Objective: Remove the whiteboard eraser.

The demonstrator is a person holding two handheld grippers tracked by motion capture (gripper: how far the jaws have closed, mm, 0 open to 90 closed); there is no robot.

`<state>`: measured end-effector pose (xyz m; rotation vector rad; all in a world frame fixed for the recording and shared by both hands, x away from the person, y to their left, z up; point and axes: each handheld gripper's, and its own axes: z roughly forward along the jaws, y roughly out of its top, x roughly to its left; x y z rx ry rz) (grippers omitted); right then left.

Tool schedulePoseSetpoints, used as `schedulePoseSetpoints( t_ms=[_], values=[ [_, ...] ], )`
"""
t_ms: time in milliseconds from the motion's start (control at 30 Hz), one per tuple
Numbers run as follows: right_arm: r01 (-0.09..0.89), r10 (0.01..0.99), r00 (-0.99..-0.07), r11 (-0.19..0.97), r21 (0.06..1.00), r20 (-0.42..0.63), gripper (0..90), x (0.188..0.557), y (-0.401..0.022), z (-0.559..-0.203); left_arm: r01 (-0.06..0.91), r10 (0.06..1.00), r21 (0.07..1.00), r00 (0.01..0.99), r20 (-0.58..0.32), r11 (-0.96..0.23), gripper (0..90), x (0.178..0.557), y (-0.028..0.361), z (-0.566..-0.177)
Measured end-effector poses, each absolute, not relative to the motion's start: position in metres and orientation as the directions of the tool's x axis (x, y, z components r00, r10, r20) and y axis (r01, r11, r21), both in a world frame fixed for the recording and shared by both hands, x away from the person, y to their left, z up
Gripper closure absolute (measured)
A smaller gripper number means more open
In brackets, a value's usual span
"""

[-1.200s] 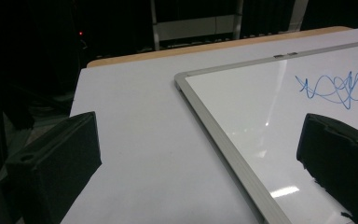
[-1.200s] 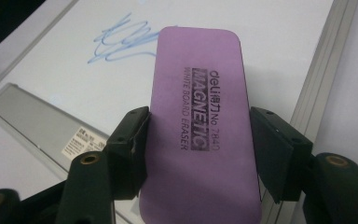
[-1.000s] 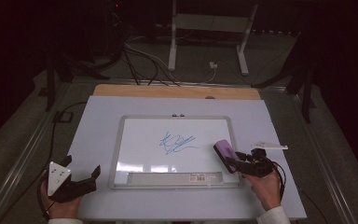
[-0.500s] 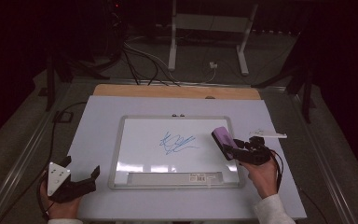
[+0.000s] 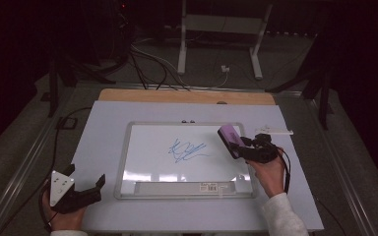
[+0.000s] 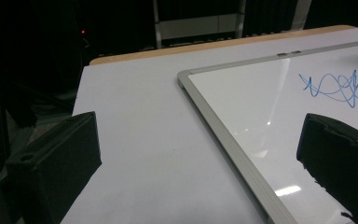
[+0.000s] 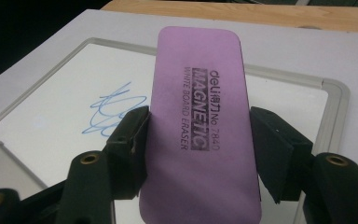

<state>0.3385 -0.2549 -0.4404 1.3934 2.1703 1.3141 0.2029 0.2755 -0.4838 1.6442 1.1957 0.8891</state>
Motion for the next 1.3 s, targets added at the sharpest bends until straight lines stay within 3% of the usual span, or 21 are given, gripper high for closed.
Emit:
schedulePoseSetpoints(
  t_ms=[1300],
  values=[
    [0.612, 0.858, -0.496, 0.236, 0.755, 0.133, 40.6, 0.391, -0.202, -0.48, 0.323, 0.96, 0.937, 0.276, 0.041, -0.132, 0.4, 0.203, 0.277, -0.485]
  ],
)
